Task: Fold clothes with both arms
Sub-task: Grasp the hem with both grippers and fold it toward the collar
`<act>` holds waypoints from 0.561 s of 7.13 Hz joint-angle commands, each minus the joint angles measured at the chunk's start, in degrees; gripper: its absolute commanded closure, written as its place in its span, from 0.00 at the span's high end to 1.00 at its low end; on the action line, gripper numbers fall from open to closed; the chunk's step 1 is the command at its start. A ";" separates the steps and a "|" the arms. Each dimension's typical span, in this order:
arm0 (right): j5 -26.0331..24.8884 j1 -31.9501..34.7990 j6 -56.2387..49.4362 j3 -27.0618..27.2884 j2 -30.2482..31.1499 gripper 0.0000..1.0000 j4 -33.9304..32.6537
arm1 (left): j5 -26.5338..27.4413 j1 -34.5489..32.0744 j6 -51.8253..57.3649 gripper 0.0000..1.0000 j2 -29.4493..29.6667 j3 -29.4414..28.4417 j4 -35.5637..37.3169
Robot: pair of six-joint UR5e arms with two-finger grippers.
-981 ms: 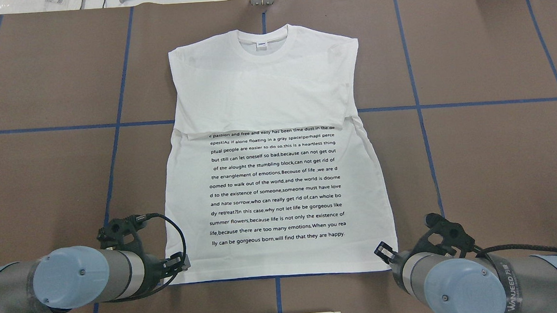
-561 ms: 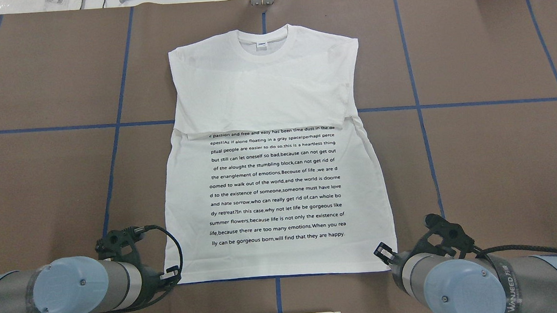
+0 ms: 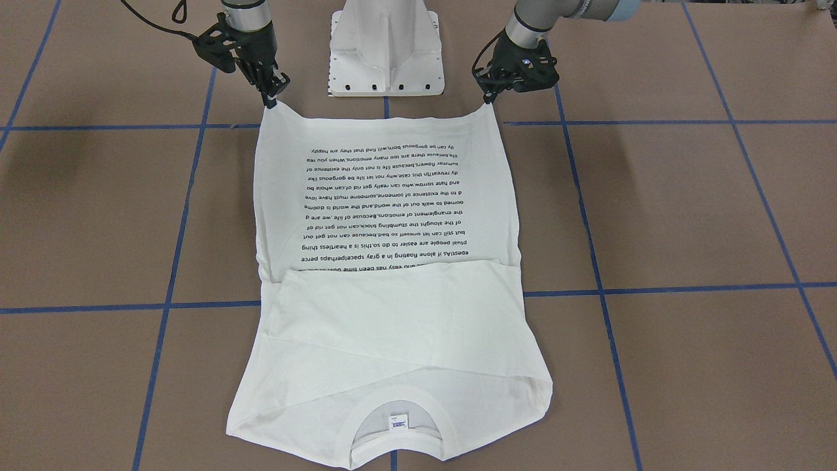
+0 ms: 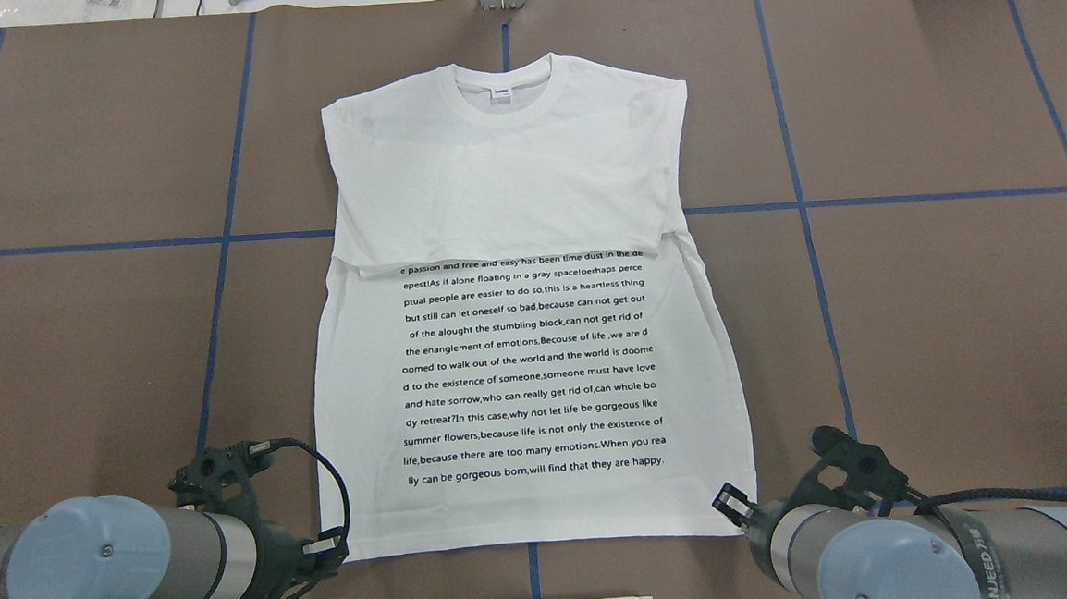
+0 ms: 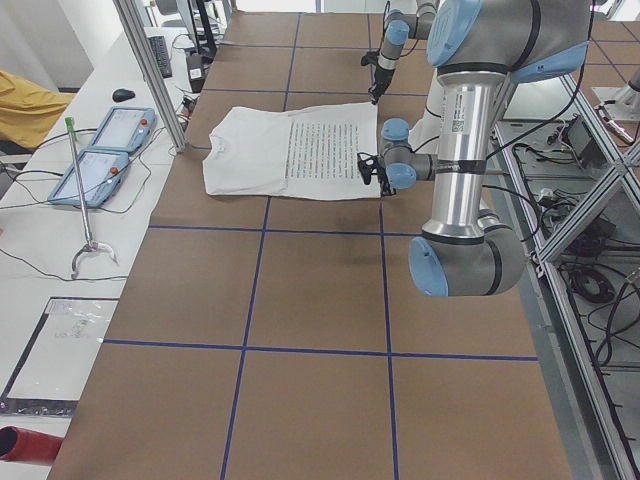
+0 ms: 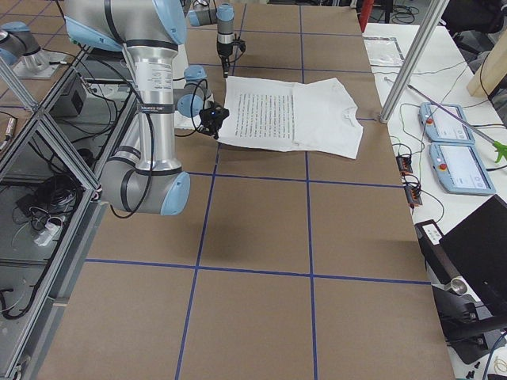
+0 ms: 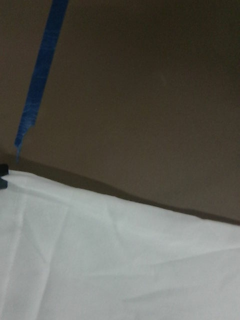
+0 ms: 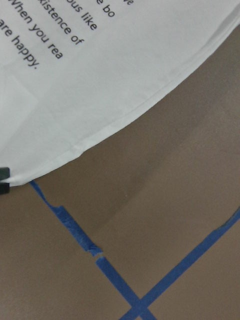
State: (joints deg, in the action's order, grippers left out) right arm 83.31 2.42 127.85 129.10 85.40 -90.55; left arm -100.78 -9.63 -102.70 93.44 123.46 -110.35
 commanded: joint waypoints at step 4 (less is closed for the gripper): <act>0.45 1.93 -1.87 13.56 0.39 0.00 -12.54 | -0.73 -3.40 -4.37 0.00 -0.29 11.72 1.19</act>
State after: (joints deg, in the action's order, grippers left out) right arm 83.29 -0.30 127.74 142.01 86.90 -101.38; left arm -101.40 -7.95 -108.29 92.02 134.16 -109.43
